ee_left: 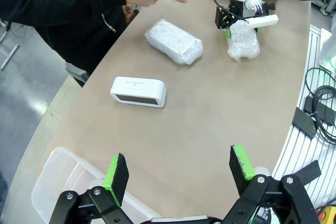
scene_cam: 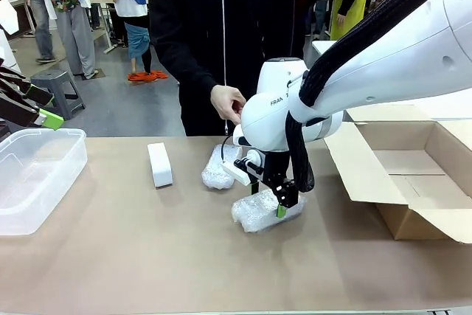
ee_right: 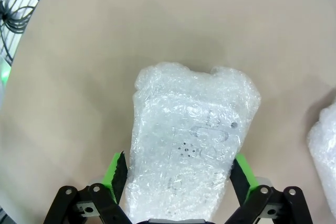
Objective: Separate and place wrapped and unwrapped clocks.
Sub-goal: Pick up the Digital clock indicated by the person.
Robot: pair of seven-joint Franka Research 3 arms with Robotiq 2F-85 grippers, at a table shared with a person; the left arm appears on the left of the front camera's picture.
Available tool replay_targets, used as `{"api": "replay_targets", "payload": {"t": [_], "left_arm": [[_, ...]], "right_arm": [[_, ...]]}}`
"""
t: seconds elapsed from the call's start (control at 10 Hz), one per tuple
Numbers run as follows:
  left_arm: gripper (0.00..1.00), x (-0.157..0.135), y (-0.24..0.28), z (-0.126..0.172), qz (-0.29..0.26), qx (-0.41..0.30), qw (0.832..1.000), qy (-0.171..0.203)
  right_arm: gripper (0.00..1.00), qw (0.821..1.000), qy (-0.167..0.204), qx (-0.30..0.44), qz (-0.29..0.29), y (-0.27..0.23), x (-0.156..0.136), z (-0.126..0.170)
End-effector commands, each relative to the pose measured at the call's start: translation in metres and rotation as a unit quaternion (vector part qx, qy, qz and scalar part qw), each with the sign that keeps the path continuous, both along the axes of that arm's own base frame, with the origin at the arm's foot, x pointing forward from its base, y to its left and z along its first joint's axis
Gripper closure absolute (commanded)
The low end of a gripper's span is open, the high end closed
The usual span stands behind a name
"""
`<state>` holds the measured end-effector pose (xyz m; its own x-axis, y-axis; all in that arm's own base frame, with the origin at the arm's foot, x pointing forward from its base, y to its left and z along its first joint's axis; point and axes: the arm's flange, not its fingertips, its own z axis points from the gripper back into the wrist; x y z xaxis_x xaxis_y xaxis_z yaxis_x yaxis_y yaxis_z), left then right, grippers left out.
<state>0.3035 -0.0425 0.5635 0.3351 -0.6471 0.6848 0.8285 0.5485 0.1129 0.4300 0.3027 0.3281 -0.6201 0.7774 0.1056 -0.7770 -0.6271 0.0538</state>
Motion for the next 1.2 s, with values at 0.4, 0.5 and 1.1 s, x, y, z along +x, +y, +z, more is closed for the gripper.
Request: {"api": "replay_targets", "payload": {"t": [0.4,0.5,1.1], "left_arm": [[0.00,0.001,0.000,-0.001,-0.006,-0.006,1.000,0.002],[0.00,0.001,0.000,-0.001,-0.006,-0.006,1.000,0.002],[0.00,0.001,0.000,-0.001,-0.006,-0.006,1.000,0.002]], "right_arm": [[0.17,0.998,0.048,-0.035,-0.020,-0.003,0.004,-0.013],[0.33,0.998,0.048,-0.026,-0.020,-0.003,0.005,-0.012],[0.40,1.000,0.010,-0.004,-0.007,-0.014,-0.006,0.024]]}}
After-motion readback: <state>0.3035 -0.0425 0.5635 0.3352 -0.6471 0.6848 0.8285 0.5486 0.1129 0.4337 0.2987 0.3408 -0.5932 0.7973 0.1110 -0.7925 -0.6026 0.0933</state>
